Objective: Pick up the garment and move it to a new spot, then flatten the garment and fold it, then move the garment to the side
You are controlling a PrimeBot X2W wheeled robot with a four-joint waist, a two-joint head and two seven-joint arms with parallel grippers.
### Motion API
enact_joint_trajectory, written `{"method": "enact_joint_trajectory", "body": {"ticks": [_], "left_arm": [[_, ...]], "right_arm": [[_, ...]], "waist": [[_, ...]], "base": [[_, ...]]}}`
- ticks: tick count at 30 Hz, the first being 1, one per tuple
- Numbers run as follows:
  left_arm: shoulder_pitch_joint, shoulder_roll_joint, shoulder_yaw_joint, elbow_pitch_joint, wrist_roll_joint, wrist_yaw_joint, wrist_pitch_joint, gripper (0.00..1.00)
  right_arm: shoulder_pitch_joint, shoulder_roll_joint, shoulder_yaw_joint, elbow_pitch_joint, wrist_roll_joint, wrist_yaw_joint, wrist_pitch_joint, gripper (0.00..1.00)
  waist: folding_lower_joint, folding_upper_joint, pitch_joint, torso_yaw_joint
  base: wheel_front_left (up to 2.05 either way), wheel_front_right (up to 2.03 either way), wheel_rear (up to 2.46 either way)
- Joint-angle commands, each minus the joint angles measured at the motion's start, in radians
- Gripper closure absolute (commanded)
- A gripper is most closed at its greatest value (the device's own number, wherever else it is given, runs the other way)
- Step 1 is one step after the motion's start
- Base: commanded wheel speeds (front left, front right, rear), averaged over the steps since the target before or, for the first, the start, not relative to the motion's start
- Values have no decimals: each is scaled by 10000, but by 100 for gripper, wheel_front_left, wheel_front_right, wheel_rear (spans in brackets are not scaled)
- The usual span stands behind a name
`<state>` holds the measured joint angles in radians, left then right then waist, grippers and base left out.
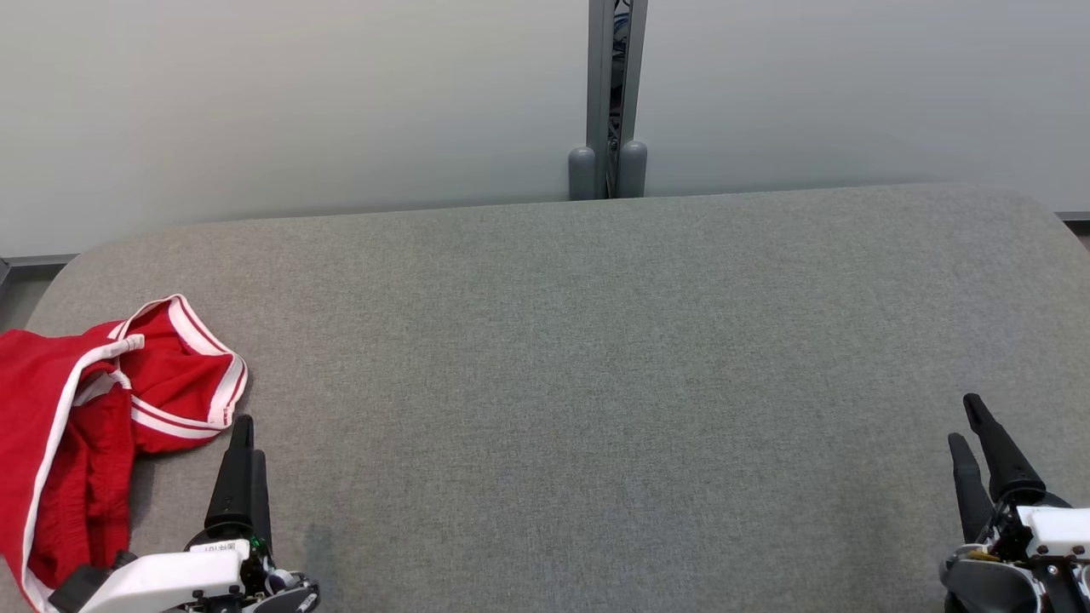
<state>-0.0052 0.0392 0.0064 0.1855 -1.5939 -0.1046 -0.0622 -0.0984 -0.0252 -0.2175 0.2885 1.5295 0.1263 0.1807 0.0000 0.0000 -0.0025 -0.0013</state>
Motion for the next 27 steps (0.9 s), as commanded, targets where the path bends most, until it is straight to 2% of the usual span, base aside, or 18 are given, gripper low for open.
{"method": "enact_joint_trajectory", "body": {"ticks": [1,9,27], "left_arm": [[-346,61,108,-227,204,-50,-83,0],[-457,69,357,-376,847,-75,-276,0],[-786,87,941,-1138,3677,-100,-717,0]], "right_arm": [[-190,-132,-4,-277,-281,38,-203,0],[-276,-149,-99,-459,-1123,40,-631,0],[-527,-187,144,-1883,-5270,47,-1595,0]], "waist": [[0,0,-5,-2],[0,0,-21,-12],[0,0,-15,-22]], "base": [[0,0,0],[0,0,0],[0,0,0]]}}
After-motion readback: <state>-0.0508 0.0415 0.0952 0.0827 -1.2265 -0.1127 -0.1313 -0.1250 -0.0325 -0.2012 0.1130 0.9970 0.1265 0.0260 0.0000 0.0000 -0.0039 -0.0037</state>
